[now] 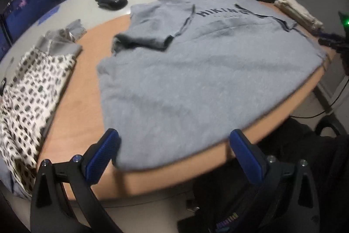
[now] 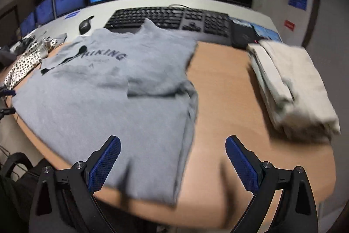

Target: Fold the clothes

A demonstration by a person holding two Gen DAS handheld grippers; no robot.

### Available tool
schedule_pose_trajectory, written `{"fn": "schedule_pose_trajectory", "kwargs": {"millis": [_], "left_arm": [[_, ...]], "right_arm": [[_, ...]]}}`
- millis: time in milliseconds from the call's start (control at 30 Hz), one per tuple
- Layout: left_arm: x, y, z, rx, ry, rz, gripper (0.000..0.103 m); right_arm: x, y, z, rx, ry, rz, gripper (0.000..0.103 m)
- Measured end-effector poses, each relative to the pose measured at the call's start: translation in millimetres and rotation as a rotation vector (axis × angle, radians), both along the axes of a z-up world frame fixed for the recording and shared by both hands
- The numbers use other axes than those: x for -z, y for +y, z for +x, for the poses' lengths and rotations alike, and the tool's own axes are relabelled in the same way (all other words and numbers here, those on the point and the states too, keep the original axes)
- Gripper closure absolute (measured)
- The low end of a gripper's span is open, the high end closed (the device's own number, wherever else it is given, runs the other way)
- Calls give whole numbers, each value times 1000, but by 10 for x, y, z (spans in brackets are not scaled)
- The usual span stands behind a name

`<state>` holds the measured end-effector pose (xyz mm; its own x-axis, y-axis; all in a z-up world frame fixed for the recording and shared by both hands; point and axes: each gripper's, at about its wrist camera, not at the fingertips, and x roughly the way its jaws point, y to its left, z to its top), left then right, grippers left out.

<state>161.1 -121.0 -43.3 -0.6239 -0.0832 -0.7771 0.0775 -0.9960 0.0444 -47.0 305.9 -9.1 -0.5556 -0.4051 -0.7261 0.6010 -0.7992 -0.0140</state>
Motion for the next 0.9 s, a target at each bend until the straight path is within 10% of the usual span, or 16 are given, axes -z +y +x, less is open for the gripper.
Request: {"fn": "schedule_pose_trajectory", "kwargs": {"millis": [600,900], "left_arm": [[3,-324,301,-48,50,175,1],[120,-73,223,3,47,104,1]], "right_arm": [[146,215,241,29,0,-185,5],[223,62,292,-12,2,-146,5]]}}
